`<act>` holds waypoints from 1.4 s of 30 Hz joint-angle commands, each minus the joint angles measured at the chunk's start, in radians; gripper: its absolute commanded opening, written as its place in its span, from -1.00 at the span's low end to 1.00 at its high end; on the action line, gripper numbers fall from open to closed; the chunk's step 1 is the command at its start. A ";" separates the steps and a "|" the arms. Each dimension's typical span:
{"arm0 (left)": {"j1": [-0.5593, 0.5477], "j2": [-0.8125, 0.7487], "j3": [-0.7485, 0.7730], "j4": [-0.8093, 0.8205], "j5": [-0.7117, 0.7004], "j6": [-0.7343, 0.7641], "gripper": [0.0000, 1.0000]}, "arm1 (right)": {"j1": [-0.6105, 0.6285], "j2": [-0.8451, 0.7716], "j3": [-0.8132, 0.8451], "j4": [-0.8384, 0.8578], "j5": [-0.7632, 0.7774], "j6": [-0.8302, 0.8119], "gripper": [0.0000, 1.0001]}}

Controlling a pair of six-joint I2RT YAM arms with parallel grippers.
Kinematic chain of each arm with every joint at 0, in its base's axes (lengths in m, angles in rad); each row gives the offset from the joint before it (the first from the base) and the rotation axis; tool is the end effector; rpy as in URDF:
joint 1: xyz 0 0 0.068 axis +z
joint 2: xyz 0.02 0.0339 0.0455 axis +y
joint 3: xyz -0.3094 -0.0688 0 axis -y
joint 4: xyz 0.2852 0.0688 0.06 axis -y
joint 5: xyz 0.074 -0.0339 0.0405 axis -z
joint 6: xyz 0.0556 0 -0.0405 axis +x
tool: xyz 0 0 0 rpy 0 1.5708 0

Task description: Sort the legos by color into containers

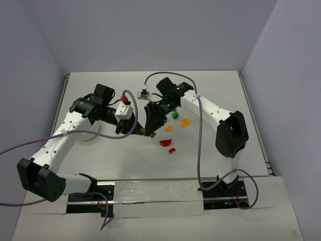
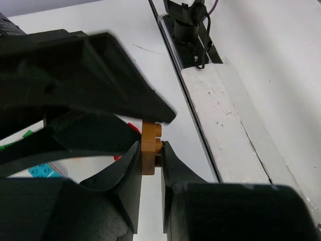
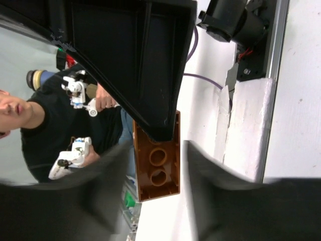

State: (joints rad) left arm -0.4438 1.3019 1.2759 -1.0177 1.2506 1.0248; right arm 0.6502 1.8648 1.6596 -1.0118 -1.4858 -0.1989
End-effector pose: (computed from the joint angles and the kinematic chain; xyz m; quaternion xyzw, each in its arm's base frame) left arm 0.2216 -0.1638 0.3853 0.6377 0.4789 -0.4810 0.3642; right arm 0.3074 0.3034 0.3364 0.4071 -0.6116 -0.6780 0.0227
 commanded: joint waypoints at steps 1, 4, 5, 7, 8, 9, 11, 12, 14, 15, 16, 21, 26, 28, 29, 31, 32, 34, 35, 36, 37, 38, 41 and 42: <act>-0.009 -0.036 -0.007 0.065 -0.021 -0.121 -0.84 | 0.010 -0.023 0.008 0.051 -0.140 0.019 0.42; -0.007 -0.077 -0.035 0.082 -0.051 -0.221 -0.97 | -0.012 -0.023 0.017 0.052 -0.138 0.025 0.97; -0.008 -0.095 -0.047 0.092 -0.066 -0.262 -1.00 | -0.027 -0.021 0.026 0.047 -0.131 0.019 1.00; -0.009 -0.129 -0.068 0.108 -0.099 -0.321 -1.00 | -0.047 -0.015 0.041 0.041 -0.107 0.009 1.00; -0.009 -0.144 -0.077 0.124 -0.124 -0.406 -1.00 | -0.067 -0.016 0.061 0.036 -0.054 0.008 1.00; -0.008 -0.158 -0.085 0.147 -0.171 -0.473 -1.00 | -0.081 -0.021 0.071 0.038 -0.003 0.008 1.00; 0.006 -0.202 -0.099 0.137 -0.313 -0.563 -0.99 | -0.111 -0.054 0.090 0.055 0.131 0.028 1.00; 0.021 -0.217 -0.104 0.131 -0.350 -0.591 -1.00 | -0.120 -0.068 0.085 0.076 0.189 0.052 1.00; 0.067 -0.248 -0.118 0.134 -0.412 -0.642 -1.00 | -0.139 -0.108 0.056 0.187 0.303 0.111 1.00; 0.123 -0.274 -0.131 0.126 -0.432 -0.651 -1.00 | -0.154 -0.138 0.025 0.233 0.411 0.155 1.00; 0.206 -0.291 -0.140 0.124 -0.441 -0.666 -1.00 | -0.166 -0.165 0.012 0.261 0.488 0.174 1.00; 0.431 -0.254 -0.106 0.098 -0.584 -0.777 -1.00 | -0.215 -0.230 -0.020 0.293 0.794 0.138 1.00; 0.801 -0.095 0.021 -0.069 -0.521 -0.606 -1.00 | -0.226 -0.303 -0.088 0.315 0.942 0.078 1.00; 0.901 -0.016 0.102 -0.168 -0.479 -0.521 -1.00 | -0.228 -0.322 -0.117 0.325 0.950 0.065 1.00; 0.961 0.047 0.153 -0.220 -0.484 -0.473 -1.00 | -0.227 -0.326 -0.129 0.326 0.950 0.057 1.00; 1.045 0.123 0.222 -0.289 -0.479 -0.402 -1.00 | -0.228 -0.326 -0.138 0.326 0.952 0.050 1.00; 1.074 0.189 0.289 -0.325 -0.476 -0.379 -0.98 | -0.228 -0.325 -0.140 0.326 0.954 0.047 1.00; 1.118 0.244 0.370 -0.353 -0.497 -0.379 -0.96 | -0.228 -0.321 -0.141 0.325 0.958 0.041 1.00; 1.134 0.270 0.385 -0.351 -0.515 -0.378 -0.94 | -0.227 -0.319 -0.142 0.326 0.958 0.038 1.00; 1.140 0.291 0.402 -0.341 -0.535 -0.381 -0.92 | -0.227 -0.317 -0.143 0.325 0.957 0.035 1.00; 1.145 0.309 0.419 -0.329 -0.555 -0.386 -0.90 | -0.227 -0.316 -0.144 0.325 0.957 0.030 1.00; 1.145 0.310 0.421 -0.314 -0.577 -0.390 -0.88 | -0.227 -0.314 -0.144 0.325 0.957 0.030 1.00; 1.145 0.342 0.425 -0.252 -0.647 -0.408 -0.82 | -0.227 -0.306 -0.141 0.322 0.961 0.018 1.00; 1.145 0.352 0.425 -0.242 -0.660 -0.413 -0.80 | -0.228 -0.305 -0.144 0.322 0.962 0.015 1.00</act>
State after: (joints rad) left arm 0.7018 1.6333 1.6549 -1.2679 0.6623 0.5989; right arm 0.4248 1.5620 1.5173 -0.7235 -0.5377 -0.1551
